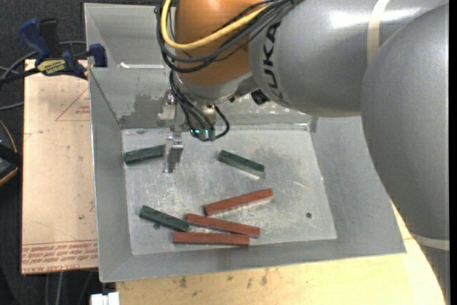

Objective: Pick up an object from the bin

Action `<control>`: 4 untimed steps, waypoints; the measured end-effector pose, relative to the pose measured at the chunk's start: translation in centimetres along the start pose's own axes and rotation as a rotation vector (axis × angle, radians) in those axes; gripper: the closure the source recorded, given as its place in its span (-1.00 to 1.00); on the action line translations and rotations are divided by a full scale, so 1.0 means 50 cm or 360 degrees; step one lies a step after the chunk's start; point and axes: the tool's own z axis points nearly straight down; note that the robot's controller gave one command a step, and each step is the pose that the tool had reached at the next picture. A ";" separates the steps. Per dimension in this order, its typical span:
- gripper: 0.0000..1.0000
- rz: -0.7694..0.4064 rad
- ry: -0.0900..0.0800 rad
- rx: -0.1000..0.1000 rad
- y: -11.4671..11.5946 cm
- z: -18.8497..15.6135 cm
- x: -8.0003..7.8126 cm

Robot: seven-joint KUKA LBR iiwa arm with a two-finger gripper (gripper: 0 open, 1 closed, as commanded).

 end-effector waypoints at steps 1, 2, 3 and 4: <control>-1.00 0.0005 -0.0013 -0.0002 -0.002 -0.010 -0.004; -1.00 -0.0041 -0.0028 -0.0006 0.005 0.074 -0.036; 1.00 -0.0277 -0.0032 -0.0009 0.065 0.272 -0.094; 1.00 -0.0277 -0.0032 -0.0010 0.065 0.272 -0.095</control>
Offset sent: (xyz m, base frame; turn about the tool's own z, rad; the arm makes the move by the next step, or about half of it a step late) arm 0.0443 0.0067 -0.1422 -0.0878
